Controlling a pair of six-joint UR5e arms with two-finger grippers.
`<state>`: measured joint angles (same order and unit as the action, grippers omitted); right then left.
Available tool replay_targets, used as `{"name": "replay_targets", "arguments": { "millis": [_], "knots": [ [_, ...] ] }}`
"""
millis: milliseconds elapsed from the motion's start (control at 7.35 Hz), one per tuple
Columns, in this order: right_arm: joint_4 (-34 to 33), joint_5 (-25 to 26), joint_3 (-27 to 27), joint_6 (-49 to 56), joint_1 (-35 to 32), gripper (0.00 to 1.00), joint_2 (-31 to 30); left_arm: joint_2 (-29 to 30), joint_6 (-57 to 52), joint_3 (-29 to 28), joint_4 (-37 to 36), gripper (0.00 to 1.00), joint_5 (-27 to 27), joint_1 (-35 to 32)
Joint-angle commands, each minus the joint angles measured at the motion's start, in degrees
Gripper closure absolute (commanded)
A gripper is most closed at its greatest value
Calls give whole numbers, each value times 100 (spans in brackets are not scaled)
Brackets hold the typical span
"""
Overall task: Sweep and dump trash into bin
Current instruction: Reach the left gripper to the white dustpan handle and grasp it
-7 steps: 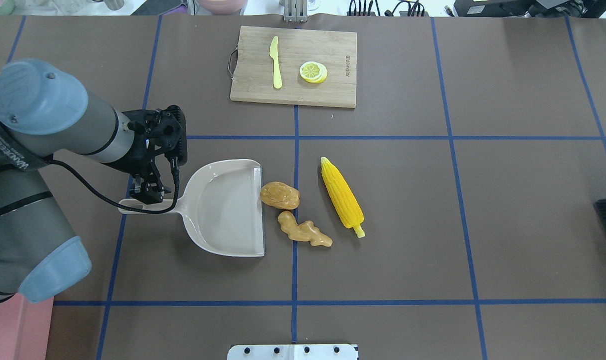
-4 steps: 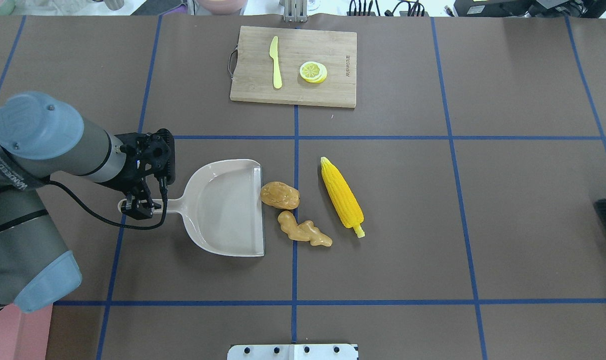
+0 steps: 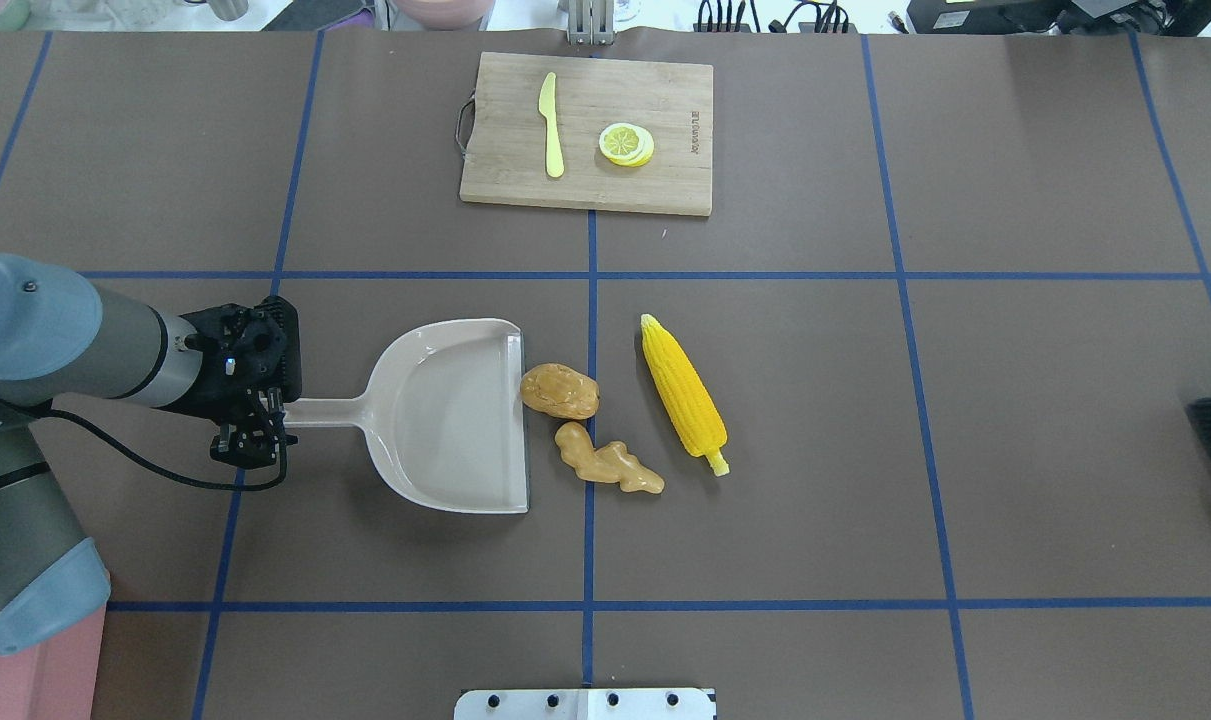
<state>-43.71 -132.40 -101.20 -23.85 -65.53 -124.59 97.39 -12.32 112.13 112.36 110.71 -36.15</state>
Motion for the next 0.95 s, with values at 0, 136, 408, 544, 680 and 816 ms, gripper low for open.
{"name": "replay_targets", "arguments": {
  "millis": [0,136,408,544,680,816],
  "knots": [
    [2,-225,13,-14,110,0,-4,78,55,-129,32,2,-6,29],
    [2,-260,56,-14,215,0,-4,87,55,-156,23,2,-6,38],
    [-15,-191,249,3,391,0,5,428,46,-261,-151,2,11,55],
    [-15,-94,259,4,470,0,5,499,20,-279,-162,3,12,55],
    [-24,-50,276,-5,558,0,5,500,-7,-288,-162,3,12,64],
    [-33,-32,277,-5,603,14,5,491,-7,-271,-162,3,12,64]
  ]
}}
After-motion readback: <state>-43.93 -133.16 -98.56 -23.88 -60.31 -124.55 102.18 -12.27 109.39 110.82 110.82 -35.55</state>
